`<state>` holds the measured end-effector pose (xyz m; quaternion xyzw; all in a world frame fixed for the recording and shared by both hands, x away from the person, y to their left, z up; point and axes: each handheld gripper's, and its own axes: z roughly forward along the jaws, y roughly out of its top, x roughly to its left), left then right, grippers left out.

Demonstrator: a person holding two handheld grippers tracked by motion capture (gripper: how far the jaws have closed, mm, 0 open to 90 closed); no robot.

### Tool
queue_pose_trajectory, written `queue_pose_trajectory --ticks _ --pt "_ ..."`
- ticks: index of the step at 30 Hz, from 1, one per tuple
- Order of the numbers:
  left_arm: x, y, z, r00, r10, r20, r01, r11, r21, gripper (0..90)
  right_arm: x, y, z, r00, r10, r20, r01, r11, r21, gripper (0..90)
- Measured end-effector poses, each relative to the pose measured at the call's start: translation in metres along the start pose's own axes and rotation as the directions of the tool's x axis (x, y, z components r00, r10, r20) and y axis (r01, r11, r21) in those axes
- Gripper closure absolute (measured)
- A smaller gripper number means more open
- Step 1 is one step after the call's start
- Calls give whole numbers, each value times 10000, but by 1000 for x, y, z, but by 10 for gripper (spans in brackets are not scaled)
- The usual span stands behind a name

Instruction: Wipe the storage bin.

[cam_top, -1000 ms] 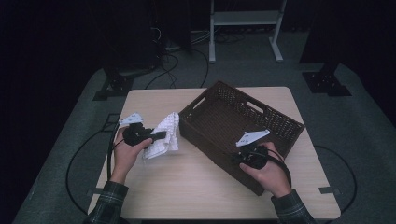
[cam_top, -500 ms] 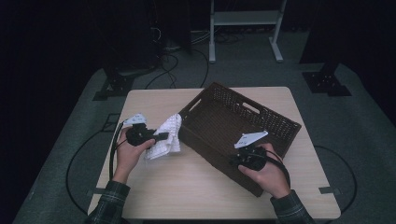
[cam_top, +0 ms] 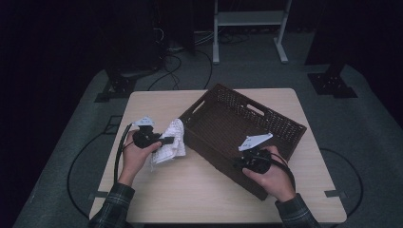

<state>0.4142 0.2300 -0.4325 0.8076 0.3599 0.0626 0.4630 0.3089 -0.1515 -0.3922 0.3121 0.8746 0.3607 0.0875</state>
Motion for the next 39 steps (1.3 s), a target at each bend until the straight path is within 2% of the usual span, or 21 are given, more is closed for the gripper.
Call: queue_pose_trajectory --ticks 1,10,11,20,27,28,32,39 --pt "0 -1 2 9999 -103 -72 104 9998 175 683 0 0 0 10000 -11 9 11 10000 -3 814" --pt "3 -6 10 9998 -107 -192 122 9970 768 682 0 0 0 10000 -32 26 32 10000 -7 814" --pt "3 -8 13 9997 -86 -233 108 9954 956 682 0 0 0 10000 -26 20 26 10000 -1 814" --pt "3 -10 19 9992 -11 -401 69 9896 1439 683 0 0 0 10000 -50 40 50 10000 5 814" --pt "5 -16 26 9972 9 -753 150 9775 2106 683 1 0 0 10000 -70 52 70 10000 5 813" --pt "5 -16 26 9972 9 -753 150 9775 2106 683 1 0 0 10000 -70 52 70 10000 5 813" --pt "7 -18 31 9959 251 -873 -22 9674 2534 684 1 0 0 9999 -111 76 111 9999 10 813" --pt "3 -19 34 9938 472 -1009 -185 9631 2683 685 0 0 0 10000 -79 45 79 10000 9 813"
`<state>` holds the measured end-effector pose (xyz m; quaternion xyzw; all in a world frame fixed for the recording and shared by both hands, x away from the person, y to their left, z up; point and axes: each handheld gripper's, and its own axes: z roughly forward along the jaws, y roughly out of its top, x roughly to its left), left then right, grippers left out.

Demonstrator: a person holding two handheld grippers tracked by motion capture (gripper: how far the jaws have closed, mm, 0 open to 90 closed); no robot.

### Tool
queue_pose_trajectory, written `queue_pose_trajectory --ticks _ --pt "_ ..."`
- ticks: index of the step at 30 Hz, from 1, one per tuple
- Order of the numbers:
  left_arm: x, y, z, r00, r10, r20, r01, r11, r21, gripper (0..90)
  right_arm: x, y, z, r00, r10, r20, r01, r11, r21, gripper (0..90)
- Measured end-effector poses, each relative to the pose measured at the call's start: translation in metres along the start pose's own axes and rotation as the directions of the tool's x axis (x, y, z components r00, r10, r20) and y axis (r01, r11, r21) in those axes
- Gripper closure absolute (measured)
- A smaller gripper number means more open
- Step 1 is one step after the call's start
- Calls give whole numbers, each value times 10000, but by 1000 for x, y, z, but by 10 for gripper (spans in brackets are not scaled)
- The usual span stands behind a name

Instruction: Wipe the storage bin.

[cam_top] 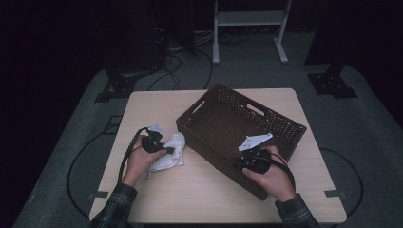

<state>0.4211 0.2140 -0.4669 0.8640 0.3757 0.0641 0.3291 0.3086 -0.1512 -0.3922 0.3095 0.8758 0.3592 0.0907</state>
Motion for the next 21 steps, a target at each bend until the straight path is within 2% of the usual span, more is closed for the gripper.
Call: queue_pose_trajectory --ticks 7,13,18,21 --pt "0 1 -4 10000 -16 82 17 9998 -199 685 0 0 0 10000 -8 -3 8 10000 -2 813" --pt "-3 3 -15 9998 134 129 -125 9980 -627 685 0 0 0 10000 -34 25 34 10000 10 813" --pt "-5 7 -28 9997 122 216 -95 9925 -1216 685 0 0 0 10000 -26 13 26 10000 -4 812" --pt "-6 8 -35 9995 65 317 -12 9867 -1625 686 0 0 0 10000 -25 0 25 10000 -2 812"
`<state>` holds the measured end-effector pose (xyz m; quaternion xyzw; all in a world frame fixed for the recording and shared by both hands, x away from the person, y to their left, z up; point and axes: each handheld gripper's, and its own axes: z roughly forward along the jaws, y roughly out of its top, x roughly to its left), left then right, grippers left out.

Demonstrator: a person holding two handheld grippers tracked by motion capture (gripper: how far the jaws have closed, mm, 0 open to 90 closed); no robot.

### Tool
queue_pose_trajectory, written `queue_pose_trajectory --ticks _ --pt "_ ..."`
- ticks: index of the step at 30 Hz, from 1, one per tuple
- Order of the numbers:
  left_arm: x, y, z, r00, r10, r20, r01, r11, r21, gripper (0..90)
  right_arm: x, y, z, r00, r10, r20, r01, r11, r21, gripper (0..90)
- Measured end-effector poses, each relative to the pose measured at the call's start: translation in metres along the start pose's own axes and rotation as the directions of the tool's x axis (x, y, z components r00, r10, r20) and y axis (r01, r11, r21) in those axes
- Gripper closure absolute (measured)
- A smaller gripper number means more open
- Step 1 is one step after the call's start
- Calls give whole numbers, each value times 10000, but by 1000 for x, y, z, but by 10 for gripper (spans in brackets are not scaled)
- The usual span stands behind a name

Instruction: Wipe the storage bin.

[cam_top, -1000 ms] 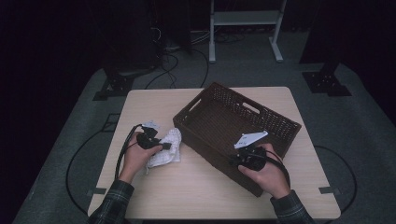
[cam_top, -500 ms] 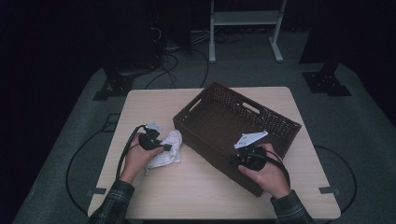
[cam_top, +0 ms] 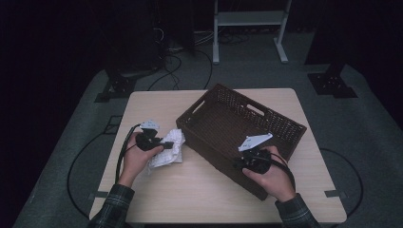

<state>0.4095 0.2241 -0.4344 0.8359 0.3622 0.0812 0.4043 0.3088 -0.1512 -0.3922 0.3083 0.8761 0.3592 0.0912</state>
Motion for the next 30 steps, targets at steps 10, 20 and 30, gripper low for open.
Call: queue_pose_trajectory --ticks 10,20,30 --pt "-9 9 -16 9997 210 152 -196 9959 -887 686 0 0 0 10000 -2 -1 3 10000 9 812" --pt "-19 14 -18 9985 471 262 -442 9937 -1027 686 0 0 0 10000 -17 21 17 10000 15 812" --pt "-21 10 2 9974 715 107 -714 9974 -87 686 0 0 0 10000 4 10 -4 10000 26 812"
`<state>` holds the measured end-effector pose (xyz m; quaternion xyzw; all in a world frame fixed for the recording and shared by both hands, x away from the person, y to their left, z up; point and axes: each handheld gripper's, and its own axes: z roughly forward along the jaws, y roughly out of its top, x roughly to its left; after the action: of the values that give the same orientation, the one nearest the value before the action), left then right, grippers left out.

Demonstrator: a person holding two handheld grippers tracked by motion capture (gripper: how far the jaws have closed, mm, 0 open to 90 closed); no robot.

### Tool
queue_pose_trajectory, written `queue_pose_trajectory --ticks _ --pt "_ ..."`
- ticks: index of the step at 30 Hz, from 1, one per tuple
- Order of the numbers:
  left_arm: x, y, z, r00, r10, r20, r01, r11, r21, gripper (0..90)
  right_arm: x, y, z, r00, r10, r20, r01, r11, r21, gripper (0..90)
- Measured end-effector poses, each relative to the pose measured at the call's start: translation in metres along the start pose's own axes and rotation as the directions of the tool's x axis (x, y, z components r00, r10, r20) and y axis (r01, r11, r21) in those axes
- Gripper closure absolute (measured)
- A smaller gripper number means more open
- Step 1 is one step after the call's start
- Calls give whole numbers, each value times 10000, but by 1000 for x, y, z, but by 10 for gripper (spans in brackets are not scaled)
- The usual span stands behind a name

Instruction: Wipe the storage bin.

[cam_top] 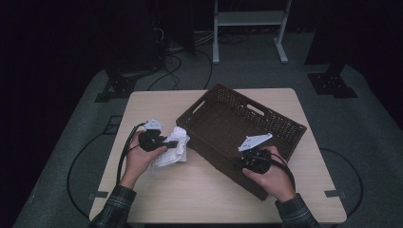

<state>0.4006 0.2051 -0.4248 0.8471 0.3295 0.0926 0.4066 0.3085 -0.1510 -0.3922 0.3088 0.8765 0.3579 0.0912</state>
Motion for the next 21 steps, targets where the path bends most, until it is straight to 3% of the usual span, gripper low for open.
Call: queue_pose_trajectory --ticks 7,17,21 --pt "3 -6 12 10000 -35 -18 36 9974 724 686 0 0 0 10000 -1 -22 1 10000 -6 812" --pt "8 -13 26 9998 -204 -71 212 9912 1310 686 0 0 0 10000 -1 -20 1 10000 -6 812" --pt "8 -17 33 9998 -60 -210 99 9818 1897 686 0 0 0 10000 -2 -18 2 10000 -6 811"
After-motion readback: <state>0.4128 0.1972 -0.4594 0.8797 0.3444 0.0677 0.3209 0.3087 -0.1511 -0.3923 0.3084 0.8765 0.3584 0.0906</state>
